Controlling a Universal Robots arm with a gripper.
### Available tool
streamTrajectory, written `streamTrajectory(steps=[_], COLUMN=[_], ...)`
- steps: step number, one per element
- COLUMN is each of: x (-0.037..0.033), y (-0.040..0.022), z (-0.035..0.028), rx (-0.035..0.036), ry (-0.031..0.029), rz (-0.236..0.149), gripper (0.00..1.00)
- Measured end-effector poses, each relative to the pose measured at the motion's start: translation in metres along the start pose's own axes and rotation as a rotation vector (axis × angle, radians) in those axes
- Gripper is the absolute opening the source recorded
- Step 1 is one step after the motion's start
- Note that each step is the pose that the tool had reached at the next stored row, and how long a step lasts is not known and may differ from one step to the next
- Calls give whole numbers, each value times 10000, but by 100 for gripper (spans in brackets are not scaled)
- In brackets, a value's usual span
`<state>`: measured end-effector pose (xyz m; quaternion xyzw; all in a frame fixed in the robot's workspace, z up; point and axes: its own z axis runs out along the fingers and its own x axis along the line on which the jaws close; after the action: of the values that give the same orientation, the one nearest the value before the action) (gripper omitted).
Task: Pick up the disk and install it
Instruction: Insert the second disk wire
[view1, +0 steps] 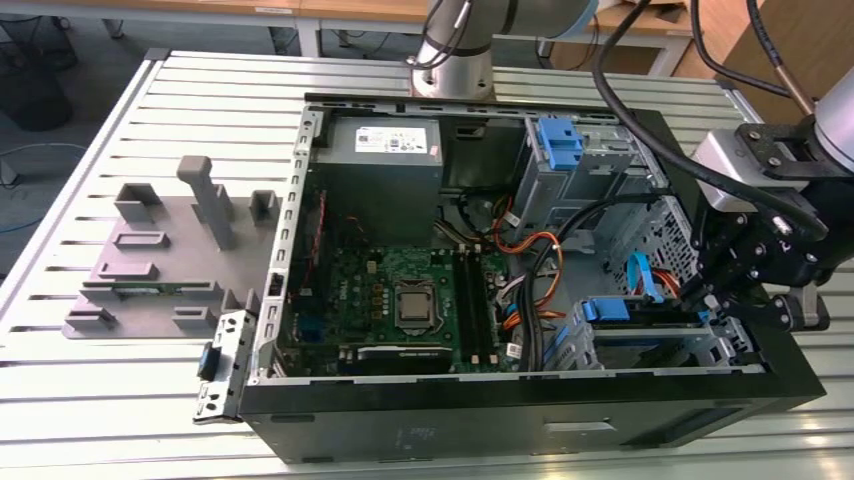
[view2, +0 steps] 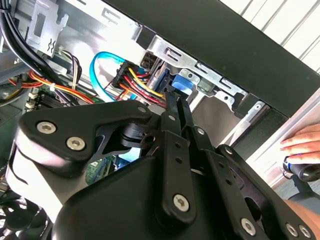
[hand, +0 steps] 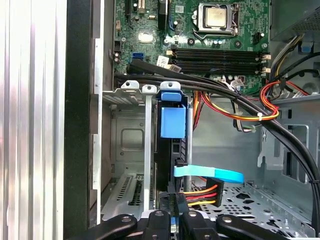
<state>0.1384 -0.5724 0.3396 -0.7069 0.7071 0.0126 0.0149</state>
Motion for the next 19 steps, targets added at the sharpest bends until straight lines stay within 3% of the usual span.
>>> streamTrajectory(steps=[3,4,19], x=[2,2,6], y=[0,0,7], z=[1,1,40], rx=[0,0,0], ry=[0,1,2], rz=[0,0,0], gripper=[17,24,24])
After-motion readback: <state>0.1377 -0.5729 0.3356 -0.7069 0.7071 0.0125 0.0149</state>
